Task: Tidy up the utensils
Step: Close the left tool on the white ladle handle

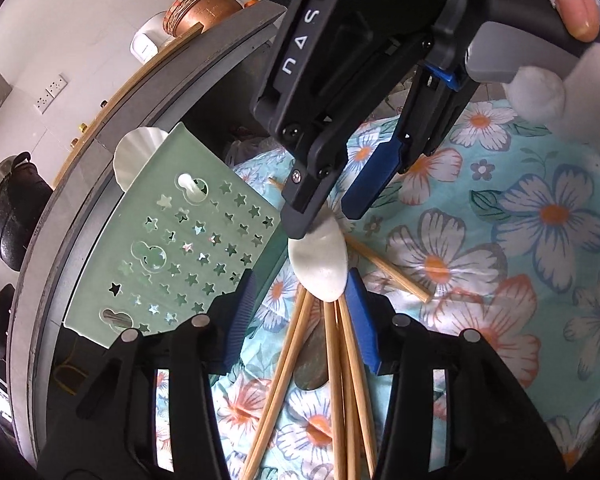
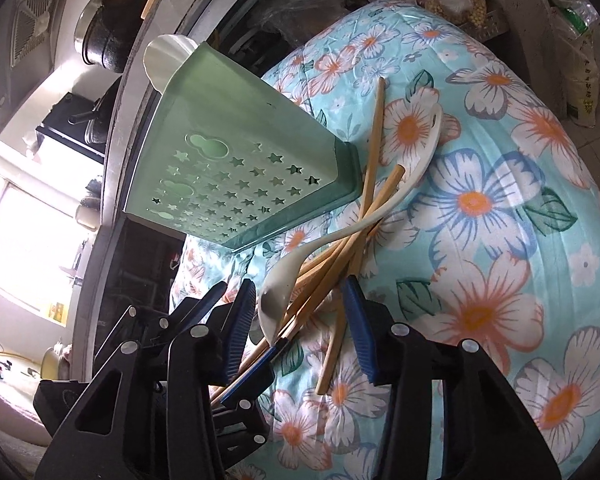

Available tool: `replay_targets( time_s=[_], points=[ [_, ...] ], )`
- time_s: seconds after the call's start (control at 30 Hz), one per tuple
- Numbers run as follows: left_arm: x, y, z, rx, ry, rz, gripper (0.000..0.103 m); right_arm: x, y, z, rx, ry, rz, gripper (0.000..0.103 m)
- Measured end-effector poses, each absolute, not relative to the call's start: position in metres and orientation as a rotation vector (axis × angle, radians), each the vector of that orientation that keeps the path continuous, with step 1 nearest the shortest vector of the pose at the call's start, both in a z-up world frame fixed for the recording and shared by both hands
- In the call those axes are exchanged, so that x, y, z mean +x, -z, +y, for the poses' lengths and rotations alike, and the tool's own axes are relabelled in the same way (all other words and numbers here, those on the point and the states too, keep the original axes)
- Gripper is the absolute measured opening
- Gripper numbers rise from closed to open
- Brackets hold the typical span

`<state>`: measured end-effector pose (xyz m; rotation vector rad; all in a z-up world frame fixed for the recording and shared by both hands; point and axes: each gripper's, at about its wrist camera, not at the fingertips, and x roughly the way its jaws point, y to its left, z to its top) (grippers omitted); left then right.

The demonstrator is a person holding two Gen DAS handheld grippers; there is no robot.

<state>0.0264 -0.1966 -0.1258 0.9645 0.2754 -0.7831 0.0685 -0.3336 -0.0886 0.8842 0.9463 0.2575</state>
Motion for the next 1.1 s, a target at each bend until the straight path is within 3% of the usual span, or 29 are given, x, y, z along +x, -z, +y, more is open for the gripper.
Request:
replay_targets(
  time_s=[0.47,0.8,1.1],
  points=[
    [0.07,0.116,-0.189,0.732,0.843,0.505,0.044,0.091,0.08,-0.327,1.014,-0.398,0.922,0.043],
    [0.109,0.108,-0.184,0.594,0.855,0.625,0.02,0.083,0.079,-0.341,1.095,-0.423,0.866,0.043],
    [0.129,0.099,-0.165,0.483,0.819,0.668,0.012,0.059,0.087,-0.359,1.122,-0.351,0.839,0.043]
  ],
)
